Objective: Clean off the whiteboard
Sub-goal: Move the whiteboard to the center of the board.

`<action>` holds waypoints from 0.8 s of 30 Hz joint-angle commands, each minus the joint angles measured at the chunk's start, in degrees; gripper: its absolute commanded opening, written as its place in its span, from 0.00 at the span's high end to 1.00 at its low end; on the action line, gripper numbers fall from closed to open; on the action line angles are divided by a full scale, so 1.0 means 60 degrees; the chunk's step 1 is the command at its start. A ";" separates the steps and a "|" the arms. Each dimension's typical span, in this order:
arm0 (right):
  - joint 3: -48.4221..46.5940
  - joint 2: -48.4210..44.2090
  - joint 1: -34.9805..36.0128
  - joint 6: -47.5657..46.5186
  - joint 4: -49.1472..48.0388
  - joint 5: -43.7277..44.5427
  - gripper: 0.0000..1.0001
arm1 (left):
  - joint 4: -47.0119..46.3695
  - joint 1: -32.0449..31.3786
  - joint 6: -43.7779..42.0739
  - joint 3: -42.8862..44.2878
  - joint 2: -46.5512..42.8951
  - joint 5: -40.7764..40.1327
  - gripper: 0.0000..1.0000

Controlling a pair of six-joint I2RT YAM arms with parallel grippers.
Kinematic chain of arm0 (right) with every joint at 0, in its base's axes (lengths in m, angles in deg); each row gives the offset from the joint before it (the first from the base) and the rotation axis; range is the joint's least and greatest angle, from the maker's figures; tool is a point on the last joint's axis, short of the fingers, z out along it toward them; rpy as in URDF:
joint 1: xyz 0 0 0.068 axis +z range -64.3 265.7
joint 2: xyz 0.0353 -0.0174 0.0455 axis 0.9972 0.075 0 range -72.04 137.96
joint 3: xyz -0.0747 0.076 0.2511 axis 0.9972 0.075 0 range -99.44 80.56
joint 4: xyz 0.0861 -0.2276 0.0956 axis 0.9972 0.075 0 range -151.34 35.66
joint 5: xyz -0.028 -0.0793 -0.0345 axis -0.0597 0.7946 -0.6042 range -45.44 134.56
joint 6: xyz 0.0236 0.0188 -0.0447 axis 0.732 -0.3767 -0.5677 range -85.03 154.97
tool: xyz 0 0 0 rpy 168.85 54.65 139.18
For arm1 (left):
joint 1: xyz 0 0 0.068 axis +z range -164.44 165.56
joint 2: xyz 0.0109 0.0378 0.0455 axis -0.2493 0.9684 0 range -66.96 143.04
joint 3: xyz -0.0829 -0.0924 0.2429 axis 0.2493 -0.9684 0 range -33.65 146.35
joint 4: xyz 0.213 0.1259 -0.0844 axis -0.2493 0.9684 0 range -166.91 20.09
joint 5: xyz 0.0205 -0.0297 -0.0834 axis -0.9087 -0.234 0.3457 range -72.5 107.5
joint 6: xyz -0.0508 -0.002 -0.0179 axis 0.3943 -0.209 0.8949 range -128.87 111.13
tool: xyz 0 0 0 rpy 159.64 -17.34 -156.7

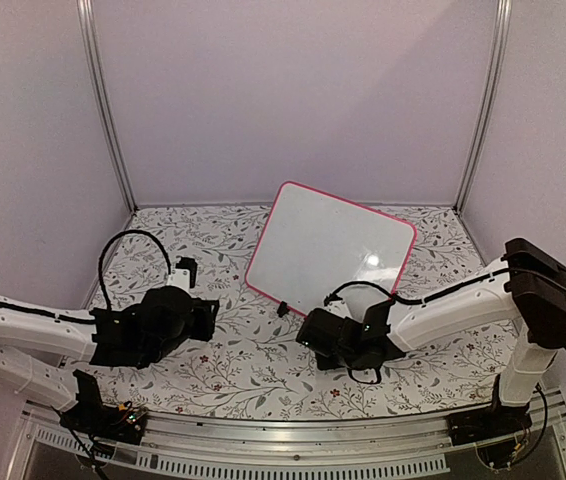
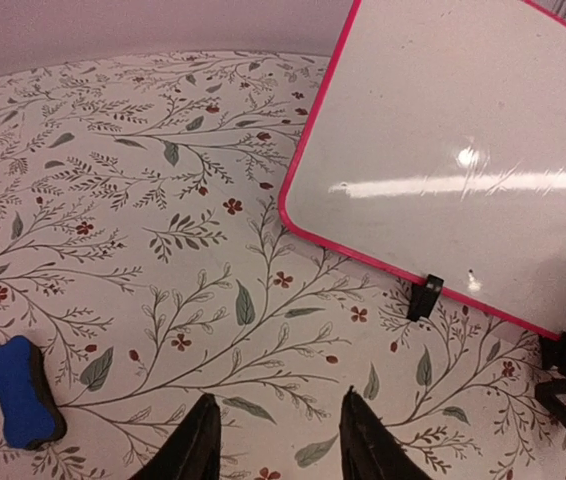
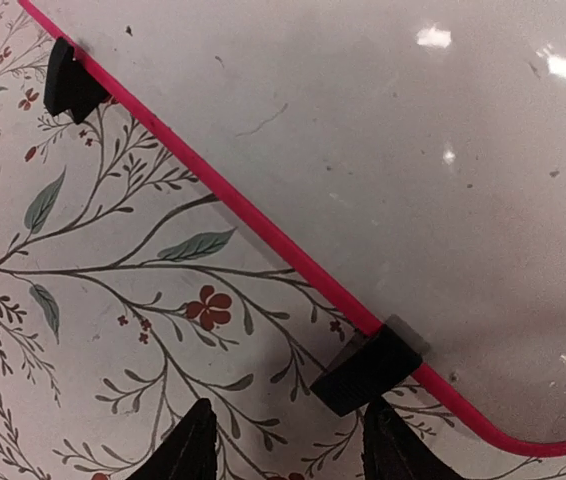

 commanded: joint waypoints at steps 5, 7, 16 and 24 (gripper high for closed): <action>-0.0252 0.0554 -0.0363 0.0114 -0.0061 0.0881 0.55 | 0.0093 -0.0178 0.0062 -0.0075 -0.0075 -0.0154 0.60; -0.0248 0.0570 -0.0463 0.0073 -0.0073 0.0955 0.56 | 0.0036 -0.0227 0.0055 -0.0056 -0.0011 -0.0156 0.60; -0.0087 0.0460 -0.1128 -0.0541 -0.0528 0.0879 0.66 | -0.0082 -0.0360 0.0073 -0.0001 0.0278 -0.0163 0.60; -0.0010 0.0550 -0.1825 -0.1689 -0.1206 0.0749 0.71 | -0.0135 -0.0407 0.0126 -0.0065 0.0321 -0.0163 0.60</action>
